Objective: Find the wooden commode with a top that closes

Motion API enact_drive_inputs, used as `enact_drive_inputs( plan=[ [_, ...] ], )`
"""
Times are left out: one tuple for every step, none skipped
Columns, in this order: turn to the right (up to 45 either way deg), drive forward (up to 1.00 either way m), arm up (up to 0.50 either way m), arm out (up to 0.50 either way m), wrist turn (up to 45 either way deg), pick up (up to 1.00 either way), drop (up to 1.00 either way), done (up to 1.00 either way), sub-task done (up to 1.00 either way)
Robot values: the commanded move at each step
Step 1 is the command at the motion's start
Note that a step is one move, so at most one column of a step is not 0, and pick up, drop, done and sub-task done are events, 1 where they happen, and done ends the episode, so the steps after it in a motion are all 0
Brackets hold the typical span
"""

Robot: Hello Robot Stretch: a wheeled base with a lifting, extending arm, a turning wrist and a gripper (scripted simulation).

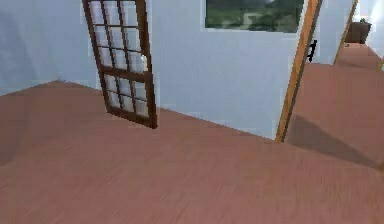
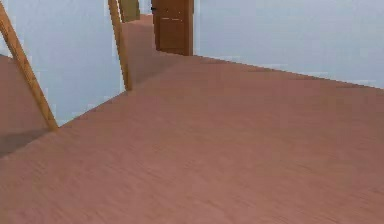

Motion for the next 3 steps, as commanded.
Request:
enact_drive_inputs(
  plan=[
    [39.0, 0.0, 0.0, 0.0, 0.0, 0.0, 0.0, 0.0, 0.0],
    [0.0, 1.0, 0.0, 0.0, 0.0, 0.0, 0.0, 0.0, 0.0],
    [0.0, 0.8, 0.0, 0.0, 0.0, 0.0, 0.0, 0.0, 0.0]
  ],
)
